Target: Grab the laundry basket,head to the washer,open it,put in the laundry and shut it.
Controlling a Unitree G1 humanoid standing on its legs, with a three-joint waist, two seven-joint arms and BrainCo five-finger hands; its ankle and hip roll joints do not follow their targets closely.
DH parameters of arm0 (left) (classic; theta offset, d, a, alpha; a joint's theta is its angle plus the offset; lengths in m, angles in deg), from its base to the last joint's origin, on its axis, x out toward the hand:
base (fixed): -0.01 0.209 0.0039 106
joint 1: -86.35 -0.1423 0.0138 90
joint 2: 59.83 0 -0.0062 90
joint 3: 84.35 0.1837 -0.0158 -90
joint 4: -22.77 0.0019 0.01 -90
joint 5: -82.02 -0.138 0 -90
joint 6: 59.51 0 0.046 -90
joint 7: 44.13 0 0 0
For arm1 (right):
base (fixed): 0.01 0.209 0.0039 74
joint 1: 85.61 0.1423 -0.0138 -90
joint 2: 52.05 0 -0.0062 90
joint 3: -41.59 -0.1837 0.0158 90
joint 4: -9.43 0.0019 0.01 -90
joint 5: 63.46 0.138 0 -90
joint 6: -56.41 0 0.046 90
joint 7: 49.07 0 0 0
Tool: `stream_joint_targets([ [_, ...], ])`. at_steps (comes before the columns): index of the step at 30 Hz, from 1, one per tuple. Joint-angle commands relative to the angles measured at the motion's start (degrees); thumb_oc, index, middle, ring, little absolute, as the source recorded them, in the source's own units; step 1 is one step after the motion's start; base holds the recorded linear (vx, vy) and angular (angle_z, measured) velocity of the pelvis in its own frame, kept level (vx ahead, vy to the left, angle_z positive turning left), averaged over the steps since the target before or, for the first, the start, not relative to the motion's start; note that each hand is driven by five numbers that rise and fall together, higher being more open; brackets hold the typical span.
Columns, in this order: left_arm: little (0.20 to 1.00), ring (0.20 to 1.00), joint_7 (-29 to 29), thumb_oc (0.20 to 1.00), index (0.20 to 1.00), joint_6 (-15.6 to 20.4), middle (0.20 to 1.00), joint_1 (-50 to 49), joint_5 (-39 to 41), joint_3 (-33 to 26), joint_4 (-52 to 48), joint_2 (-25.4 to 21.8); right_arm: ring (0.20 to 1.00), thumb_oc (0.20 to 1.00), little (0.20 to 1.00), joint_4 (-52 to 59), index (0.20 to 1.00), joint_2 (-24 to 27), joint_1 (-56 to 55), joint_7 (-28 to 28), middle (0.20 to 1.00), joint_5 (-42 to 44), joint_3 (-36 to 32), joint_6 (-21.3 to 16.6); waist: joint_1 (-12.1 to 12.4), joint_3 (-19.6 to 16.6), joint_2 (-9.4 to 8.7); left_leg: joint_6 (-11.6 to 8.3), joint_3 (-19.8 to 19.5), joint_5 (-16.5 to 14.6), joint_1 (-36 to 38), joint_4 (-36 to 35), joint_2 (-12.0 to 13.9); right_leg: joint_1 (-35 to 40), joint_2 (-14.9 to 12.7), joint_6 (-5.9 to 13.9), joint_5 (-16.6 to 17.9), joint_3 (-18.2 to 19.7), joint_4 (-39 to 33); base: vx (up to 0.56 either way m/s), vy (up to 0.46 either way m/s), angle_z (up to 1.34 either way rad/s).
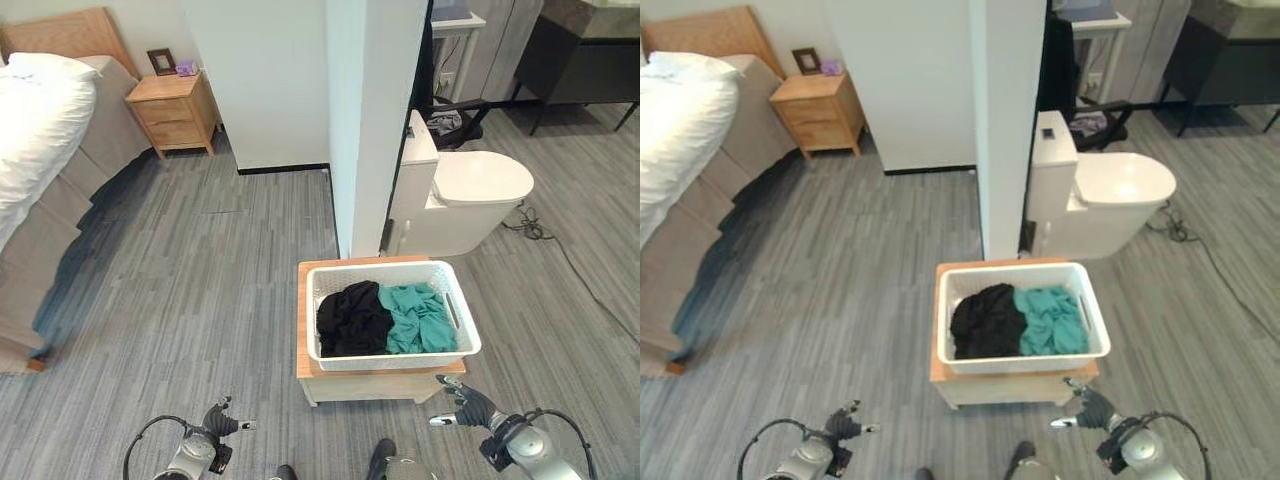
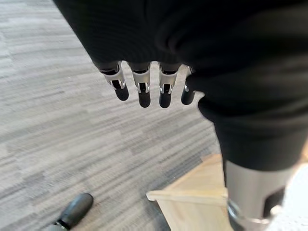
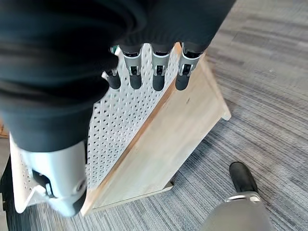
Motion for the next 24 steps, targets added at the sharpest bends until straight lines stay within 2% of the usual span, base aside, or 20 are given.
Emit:
stream_joint_targets([
  [1,1.0,1.0,-0.07,1.0,1.0,1.3,1.0,2.62,-0.17,-1.29,-2.17,-3.12,1.0,1.0,1.0,3.55,1.0,-2.37,3.72,0.36,1.0,2.96,-0.55,-0.96,0.42,2.91,-3.6,-1.43,-1.08,1.23,2.71,-2.81,-3.71,11.88,0.54,6.35,13.14,4.6,-20.66,0.0,0.0,0.0],
  [4,1.0,1.0,-1.19,1.0,1.0,1.09,1.0,2.49,-1.31,0.21,-4.59,-4.08,1.0,1.0,1.0,5.71,1.0,-0.82,3.7,0.79,1.0,1.01,-0.87,-0.7,0.21,3.51,-3.97,-0.87,-1.6,0.7,2.53,-2.35,-4.25,10.92,0.32,6.61,14.26,6.9,-19.06,0.0,0.022,0.02],
  [6,1.0,1.0,-1.62,1.0,1.0,1.15,1.0,3.15,-1.88,0.88,-5.59,-4.69,1.0,1.0,1.0,7.44,1.0,-0.09,3.52,1.22,1.0,0.73,-1.62,-0.54,-0.7,4.18,-4.05,-0.25,-3.26,0.44,1.07,-1.17,-4.89,8.88,-0.2,7.31,16.19,13.18,-17.98,-0.05,0.025,0.15],
  [7,1.0,1.0,-1.24,1.0,1.0,1.32,1.0,3.76,-1.19,0.92,-5.58,-5.09,1.0,1.0,1.0,9.43,1.0,0.99,3.44,1.66,1.0,0.63,-2.73,-0.72,-1.93,4.81,-3.42,0.21,-4.76,0.48,0.35,-0.93,-4.53,6.43,0.08,8.0,17.7,22.86,-15.36,-0.06,0.002,0.45],
  [9,1.0,1.0,-1.22,1.0,1.0,1.27,1.0,4.19,-0.73,0.98,-6.17,-5.33,1.0,1.0,1.0,10.53,1.0,1.63,3.74,2.1,1.0,0.67,-2.86,-0.76,-1.74,5.17,-3.31,0.28,-4.58,0.77,-0.54,-0.55,-4.15,5.59,-0.49,7.94,17.55,23.33,-14.28,-0.11,-0.033,0.53],
  [10,1.0,1.0,-1.28,1.0,1.0,1.04,1.0,4.54,-1.27,0.36,-7.05,-6.5,1.0,1.0,1.0,12.14,1.0,2.48,5.27,2.09,1.0,0.53,-2.23,-0.89,2.22,4.85,-3.79,-0.87,-0.58,-0.5,-1.24,0.8,-2.19,9.31,-4.17,9.04,14.67,6.29,-15.52,-0.2,-0.054,0.37],
  [11,1.0,1.0,-1.32,1.0,1.0,0.93,1.0,4.52,-1.28,0.41,-7.23,-6.6,1.0,1.0,1.0,12.3,1.0,2.42,5.14,2.11,1.0,0.51,-2.38,-0.83,1.8,5.26,-4.06,-0.53,-0.22,0.36,-1.78,1.36,-2.26,9.59,-4.43,8.5,15.39,5.1,-16.0,-0.16,-0.099,-0.38],
  [13,1.0,1.0,-1.36,1.0,1.0,1.04,1.0,5.68,-2.22,1.11,-6.73,-6.93,1.0,1.0,1.0,10.64,1.0,1.61,4.43,1.71,1.0,0.57,-2.54,-0.72,1.5,4.7,-5.28,-0.79,-1.75,1.13,-2.58,0.73,-2.95,10.1,-2.69,7.96,15.47,8.37,-17.99,-0.02,-0.122,-0.99],
  [14,1.0,1.0,-1.12,1.0,1.0,0.67,1.0,5.32,-1.66,0.38,-6.17,-6.75,1.0,1.0,1.0,10.39,1.0,1.25,4.16,2.32,1.0,-1.08,-2.39,-0.4,1.42,3.77,-5.59,-1.06,-1.83,1.49,-1.77,-0.23,-2.91,10.78,-2.23,8.06,15.91,8.58,-18.55,0.04,-0.07,-0.21],
  [16,1.0,1.0,-0.96,1.0,1.0,0.63,1.0,4.98,-0.92,-0.48,-6.66,-6.84,1.0,1.0,1.0,10.84,1.0,1.41,3.85,2.6,1.0,-1.51,-2.57,-0.54,1.39,3.34,-5.57,-1.13,-2.19,1.79,-1.38,-0.94,-2.94,11.08,-1.86,7.81,15.58,8.87,-18.74,0.05,-0.025,0.6],
  [20,1.0,1.0,-1.3,1.0,1.0,0.72,1.0,4.33,0.54,-1.36,-9.64,-7.2,1.0,1.0,1.0,11.11,1.0,2.08,2.98,2.04,1.0,-1.52,-4.95,-0.27,1.54,2.77,-5.09,-1.75,-3.47,3.53,-1.0,-3.77,-2.65,11.89,-1.38,7.1,13.65,6.53,-20.56,0.01,-0.017,0.09],
  [24,1.0,1.0,-1.92,1.0,1.0,-0.09,1.0,2.1,1.8,-2.63,-15.14,-7.82,1.0,1.0,1.0,15.49,1.0,1.71,-0.17,0.75,1.0,-0.6,-11.8,0.73,1.2,2.57,-3.9,-1.96,-4.61,3.7,-1.29,-4.25,-2.42,12.26,-1.25,7.12,12.93,5.3,-20.98,-0.01,-0.013,0.16],
])
